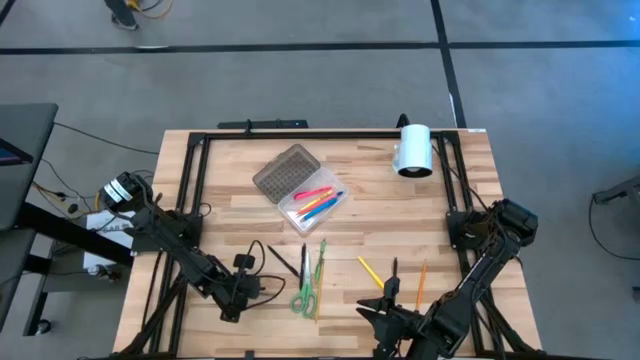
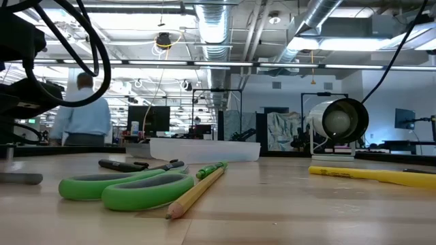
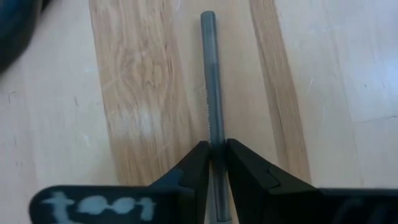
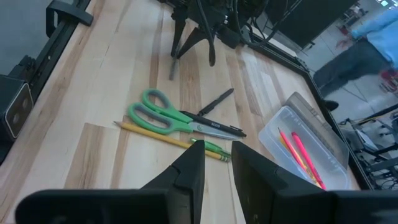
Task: Pick & place school supplies into a supply box
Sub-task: Put the gray pen into the transparent supply box
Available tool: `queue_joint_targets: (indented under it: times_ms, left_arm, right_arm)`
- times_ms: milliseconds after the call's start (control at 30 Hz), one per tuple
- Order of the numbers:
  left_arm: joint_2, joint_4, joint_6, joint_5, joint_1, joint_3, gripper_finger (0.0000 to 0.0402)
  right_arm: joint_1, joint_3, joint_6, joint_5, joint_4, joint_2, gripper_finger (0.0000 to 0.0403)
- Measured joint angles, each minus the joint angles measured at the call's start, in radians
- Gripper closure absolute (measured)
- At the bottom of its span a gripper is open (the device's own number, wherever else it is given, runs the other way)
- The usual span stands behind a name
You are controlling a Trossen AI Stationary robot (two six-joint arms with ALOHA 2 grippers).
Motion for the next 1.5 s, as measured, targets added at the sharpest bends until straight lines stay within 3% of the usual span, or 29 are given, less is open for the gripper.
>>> queue_joint_targets:
  times_ms: [867,1267,1500]
  left_arm:
    - [0.000,-0.004,0.009,-0.001,0.000,0.000,0.0352]
    - [0.002,-0.010,0.029,-0.048,0.000,-0.001,0.0352]
    - [0.004,-0.007,0.049,-0.153,0.001,-0.001,0.0352]
  right_arm:
    - [0.000,0.000,0.000,-0.014,0.000,0.000,0.0327]
    - [0.000,0.000,0.000,-0.014,0.001,0.000,0.0327]
    - [0.000,0.000,0.000,-0.014,0.001,0.000,0.0327]
